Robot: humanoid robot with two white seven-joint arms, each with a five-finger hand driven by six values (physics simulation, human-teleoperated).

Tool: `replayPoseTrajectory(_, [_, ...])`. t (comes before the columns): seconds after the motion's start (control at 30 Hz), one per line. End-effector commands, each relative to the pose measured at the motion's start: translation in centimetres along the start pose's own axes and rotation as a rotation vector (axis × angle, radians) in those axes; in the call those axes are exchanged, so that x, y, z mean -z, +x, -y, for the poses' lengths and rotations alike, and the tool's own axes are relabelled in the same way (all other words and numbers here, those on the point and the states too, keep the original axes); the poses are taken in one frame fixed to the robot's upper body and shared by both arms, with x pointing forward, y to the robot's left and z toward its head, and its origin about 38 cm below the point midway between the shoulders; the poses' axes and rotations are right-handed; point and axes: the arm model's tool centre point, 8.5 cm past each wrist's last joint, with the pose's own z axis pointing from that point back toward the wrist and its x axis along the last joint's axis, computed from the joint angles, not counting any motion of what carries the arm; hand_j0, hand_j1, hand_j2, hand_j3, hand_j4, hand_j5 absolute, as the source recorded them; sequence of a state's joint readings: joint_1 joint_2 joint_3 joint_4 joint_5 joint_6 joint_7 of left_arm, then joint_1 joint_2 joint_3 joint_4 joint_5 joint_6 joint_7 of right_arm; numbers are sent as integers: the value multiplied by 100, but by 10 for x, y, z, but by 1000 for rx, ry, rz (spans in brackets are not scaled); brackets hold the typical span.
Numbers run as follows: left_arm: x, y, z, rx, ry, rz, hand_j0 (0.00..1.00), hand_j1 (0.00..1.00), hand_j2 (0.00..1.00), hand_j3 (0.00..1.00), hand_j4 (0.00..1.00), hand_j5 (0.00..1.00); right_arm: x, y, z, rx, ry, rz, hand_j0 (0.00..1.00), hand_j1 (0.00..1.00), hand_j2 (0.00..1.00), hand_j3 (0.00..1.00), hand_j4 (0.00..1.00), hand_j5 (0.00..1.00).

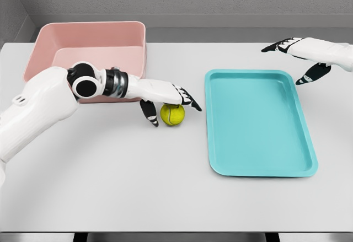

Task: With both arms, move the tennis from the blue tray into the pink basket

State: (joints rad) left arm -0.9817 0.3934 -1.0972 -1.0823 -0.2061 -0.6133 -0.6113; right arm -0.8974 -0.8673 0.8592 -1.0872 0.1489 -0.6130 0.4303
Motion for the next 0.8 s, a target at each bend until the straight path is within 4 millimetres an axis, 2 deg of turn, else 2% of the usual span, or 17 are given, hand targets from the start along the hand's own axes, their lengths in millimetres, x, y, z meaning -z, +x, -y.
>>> replayPoseTrajectory(0.0, [-1, -1, 0, -3, 2, -4, 100, 100, 100, 100, 100, 100, -1, 0, 1, 6, -7, 0, 100, 100, 100, 100, 100, 100])
replayPoseTrajectory(0.6, [-2, -2, 4, -9, -1, -7, 100, 100, 100, 100, 100, 100, -5, -2, 3, 3, -12, -9, 100, 100, 100, 100, 100, 100])
replayPoseTrajectory(0.7, [-2, -3, 7, -15, -2, -7, 84, 84, 84, 84, 84, 84, -7, -4, 6, -1, -18, -14, 100, 100, 100, 100, 100, 100])
replayPoseTrajectory(0.77, [-2, -3, 7, -17, -3, -7, 75, 75, 75, 75, 75, 75, -15, -8, 9, -8, -18, -33, 100, 100, 100, 100, 100, 100])
